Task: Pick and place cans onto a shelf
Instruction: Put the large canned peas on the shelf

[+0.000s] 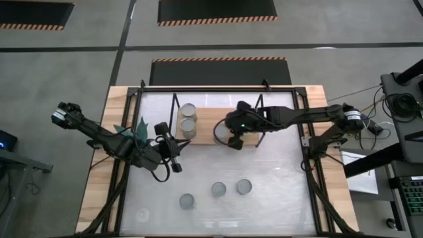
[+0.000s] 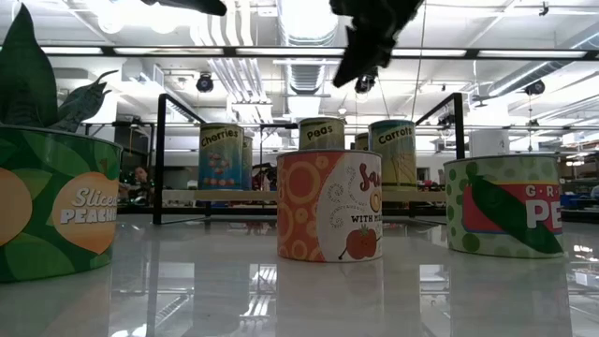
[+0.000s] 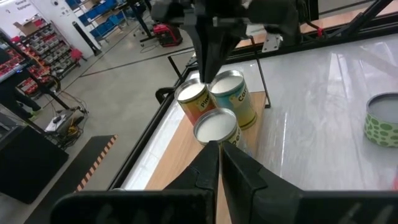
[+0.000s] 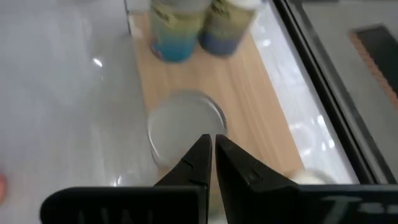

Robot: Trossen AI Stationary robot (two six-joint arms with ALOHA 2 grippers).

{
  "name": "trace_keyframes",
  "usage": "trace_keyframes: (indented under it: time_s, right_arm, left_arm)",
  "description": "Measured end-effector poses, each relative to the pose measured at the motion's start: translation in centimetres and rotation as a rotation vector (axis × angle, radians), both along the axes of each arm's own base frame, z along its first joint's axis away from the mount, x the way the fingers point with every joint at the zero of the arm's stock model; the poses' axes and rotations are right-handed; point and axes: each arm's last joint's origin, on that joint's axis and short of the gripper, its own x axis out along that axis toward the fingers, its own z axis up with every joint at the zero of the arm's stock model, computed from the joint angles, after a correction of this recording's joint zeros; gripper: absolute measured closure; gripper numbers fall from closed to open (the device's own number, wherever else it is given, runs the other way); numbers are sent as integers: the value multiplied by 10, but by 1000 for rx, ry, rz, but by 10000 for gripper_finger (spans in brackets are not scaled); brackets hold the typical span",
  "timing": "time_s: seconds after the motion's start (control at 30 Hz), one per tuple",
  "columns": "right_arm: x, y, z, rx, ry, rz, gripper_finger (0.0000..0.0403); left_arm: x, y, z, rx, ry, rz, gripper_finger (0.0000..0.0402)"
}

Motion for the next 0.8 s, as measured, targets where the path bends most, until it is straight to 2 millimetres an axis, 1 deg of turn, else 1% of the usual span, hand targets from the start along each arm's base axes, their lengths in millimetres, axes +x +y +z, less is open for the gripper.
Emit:
trace_keyframes:
  time_s: [0.07,0.17,0.3,0.37,0.53,0.8]
  right_arm:
    - [8,0,-6,-12,-19,24,390]
    - [21,0,-22,-19,-1,58,390]
    - [35,0,-43,-37,61,86,390]
    - [40,-1,-51,-44,80,88,390]
    - [41,-2,-55,-45,106,90,390]
    - [30,-2,-40,-40,87,88,390]
  left_arm:
    - [0,0,0,0,0,0,402]
    - [0,0,0,0,0,0,402]
    - [0,0,0,0,0,0,402]
    - [0,0,0,0,-1,0,402]
    - [0,0,0,0,-1,0,402]
    - [0,0,1,-4,-7,0,402]
